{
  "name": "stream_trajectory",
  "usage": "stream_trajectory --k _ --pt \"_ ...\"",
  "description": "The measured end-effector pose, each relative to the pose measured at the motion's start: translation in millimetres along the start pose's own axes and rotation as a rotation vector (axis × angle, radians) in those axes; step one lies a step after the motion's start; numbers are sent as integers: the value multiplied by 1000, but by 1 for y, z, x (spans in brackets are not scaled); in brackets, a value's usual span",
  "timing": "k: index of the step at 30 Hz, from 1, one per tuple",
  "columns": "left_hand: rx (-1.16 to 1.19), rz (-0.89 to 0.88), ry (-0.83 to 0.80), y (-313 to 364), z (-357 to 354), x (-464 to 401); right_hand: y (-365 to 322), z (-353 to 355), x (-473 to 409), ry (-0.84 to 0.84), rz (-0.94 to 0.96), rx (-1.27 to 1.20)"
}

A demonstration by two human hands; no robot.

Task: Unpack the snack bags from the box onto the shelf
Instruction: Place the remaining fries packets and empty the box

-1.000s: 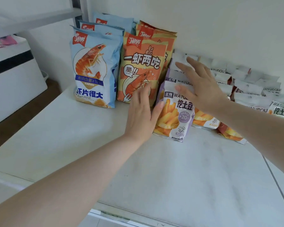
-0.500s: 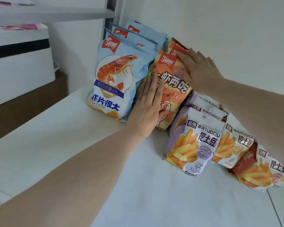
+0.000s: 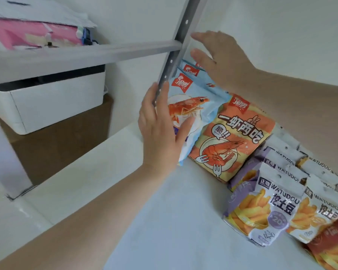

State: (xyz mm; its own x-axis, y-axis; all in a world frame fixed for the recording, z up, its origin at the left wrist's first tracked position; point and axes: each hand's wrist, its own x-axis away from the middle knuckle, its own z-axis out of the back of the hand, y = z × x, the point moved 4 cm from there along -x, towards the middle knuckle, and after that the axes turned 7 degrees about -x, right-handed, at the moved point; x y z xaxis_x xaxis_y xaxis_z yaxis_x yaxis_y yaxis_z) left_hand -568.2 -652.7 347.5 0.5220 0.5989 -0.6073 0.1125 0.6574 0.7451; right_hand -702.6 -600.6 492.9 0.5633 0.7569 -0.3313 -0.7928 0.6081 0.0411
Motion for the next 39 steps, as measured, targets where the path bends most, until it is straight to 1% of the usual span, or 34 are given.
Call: stream_trajectory --k 2,3,5,7,9,12,16,18,22,26,31,34,39 --pt "-51 106 -95 -29 -3 -7 -21 -19 -25 -95 60 121" --pt "-30 130 -174 -41 -9 -8 -25 -28 -30 -145 72 190" --pt "134 171 -369 -57 -24 -9 -20 -45 -29 -247 36 259" --pt "232 163 -506 -64 -39 -12 -9 -52 -20 -279 -38 236" --pt "259 154 -580 -66 -47 -15 -2 -52 -14 -272 -100 156" --pt "299 161 -570 -69 -48 -9 -2 -49 -6 -207 -112 105" --pt "246 145 -565 -74 -46 -3 -2 -51 -4 -194 -156 85" --pt "226 143 -555 -74 -45 -2 -3 -49 -3 -152 -134 73" --pt "143 115 -470 -69 -34 -2 -8 -39 4 -41 -61 77" --pt "78 64 -371 -54 -11 -6 -1 -23 23 -23 -101 65" --pt "45 18 -434 -23 18 -2 6 15 68 -2 -207 98" --pt "-15 -75 -465 7 39 14 4 37 112 -23 -283 154" --pt "-132 -257 -588 71 65 67 -17 64 221 -82 -395 157"
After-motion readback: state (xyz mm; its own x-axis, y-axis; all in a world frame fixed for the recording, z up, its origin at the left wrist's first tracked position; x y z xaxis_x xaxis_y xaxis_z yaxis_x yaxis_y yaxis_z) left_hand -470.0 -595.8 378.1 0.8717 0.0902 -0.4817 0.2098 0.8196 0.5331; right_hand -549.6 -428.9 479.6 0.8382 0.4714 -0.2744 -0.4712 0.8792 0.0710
